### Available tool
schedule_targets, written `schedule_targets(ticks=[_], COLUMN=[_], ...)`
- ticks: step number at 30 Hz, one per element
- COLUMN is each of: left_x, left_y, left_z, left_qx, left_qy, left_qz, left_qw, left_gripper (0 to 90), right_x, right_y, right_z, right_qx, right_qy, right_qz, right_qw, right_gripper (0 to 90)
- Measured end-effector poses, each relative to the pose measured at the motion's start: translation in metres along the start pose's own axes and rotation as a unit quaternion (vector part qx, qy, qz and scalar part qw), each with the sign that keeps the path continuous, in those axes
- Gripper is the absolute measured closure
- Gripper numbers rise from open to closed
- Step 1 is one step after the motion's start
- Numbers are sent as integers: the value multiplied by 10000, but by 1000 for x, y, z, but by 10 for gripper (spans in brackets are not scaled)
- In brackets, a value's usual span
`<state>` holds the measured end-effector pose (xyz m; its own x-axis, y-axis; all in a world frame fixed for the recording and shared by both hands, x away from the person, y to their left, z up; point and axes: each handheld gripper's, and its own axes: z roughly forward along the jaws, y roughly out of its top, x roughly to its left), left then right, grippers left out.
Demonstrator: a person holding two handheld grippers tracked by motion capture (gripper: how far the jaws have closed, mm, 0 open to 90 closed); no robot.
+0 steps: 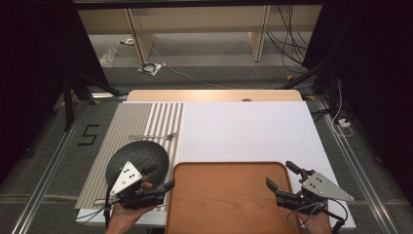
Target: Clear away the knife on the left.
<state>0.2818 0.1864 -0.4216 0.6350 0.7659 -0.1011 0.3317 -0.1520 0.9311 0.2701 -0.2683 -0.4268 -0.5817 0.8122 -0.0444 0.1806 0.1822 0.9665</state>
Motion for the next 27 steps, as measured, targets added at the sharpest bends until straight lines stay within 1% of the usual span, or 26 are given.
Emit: schedule_targets(ticks=[5,8,15,18,22,27], left_x=[7,10,20,25,30,38], left_y=[-1,-2,-6,-7,-10,-12], left_z=[-5,-9,-20,-24,-28,-35], left_qx=[191,321,535,695,889,1010], left_qy=[41,94,204,225,282,379], left_qz=[21,101,72,7,34,-33], left_qw=[9998,9994,9983,9973,9956,9942], left_gripper=[190,190,190,192,194,198], right_x=[-1,-1,-1,-1,0,1], right_y=[0,1,1,1,1,1], right_z=[0,0,-1,0,0,1], right_qx=[-29,-45,-43,-48,-18,24], right_qy=[-24,-20,-6,0,10,26], right_qz=[7,8,11,18,11,-6], right_qw=[10000,10000,10000,10000,10000,10000], right_gripper=[186,186,187,186,186,187])
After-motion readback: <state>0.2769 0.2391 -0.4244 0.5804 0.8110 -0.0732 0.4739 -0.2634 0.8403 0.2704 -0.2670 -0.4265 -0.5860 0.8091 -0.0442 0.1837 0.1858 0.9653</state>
